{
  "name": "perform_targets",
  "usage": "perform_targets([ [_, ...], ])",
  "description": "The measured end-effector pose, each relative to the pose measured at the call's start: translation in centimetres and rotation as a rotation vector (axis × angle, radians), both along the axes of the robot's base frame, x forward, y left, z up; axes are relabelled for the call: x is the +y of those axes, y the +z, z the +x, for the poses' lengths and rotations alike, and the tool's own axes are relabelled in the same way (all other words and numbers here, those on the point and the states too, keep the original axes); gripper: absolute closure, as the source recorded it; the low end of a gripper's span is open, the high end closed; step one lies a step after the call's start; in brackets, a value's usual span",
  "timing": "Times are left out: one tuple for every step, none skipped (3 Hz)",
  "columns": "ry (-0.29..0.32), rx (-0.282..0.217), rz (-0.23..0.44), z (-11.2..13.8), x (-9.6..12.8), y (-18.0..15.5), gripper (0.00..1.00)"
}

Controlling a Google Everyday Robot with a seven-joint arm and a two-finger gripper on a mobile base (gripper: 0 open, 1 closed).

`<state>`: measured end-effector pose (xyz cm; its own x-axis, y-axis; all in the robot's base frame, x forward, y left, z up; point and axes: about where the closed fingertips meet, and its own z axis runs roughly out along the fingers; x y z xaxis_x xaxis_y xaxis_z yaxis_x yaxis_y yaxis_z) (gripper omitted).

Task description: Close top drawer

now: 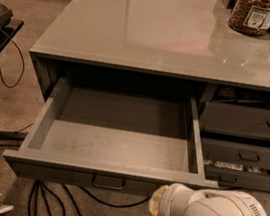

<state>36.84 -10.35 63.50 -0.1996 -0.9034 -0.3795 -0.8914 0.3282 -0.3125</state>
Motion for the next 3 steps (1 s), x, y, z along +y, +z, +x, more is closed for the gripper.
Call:
perform_targets([
  [-0.030,-0.157,-0.012,2.9,-0.5,4.0,1.00],
  [-0.114,-0.202,0.000,7.2,-1.5,7.4,1.00],
  [-0.149,-0.101,-0.034,13.0,-1.6,6.1,1.00],
])
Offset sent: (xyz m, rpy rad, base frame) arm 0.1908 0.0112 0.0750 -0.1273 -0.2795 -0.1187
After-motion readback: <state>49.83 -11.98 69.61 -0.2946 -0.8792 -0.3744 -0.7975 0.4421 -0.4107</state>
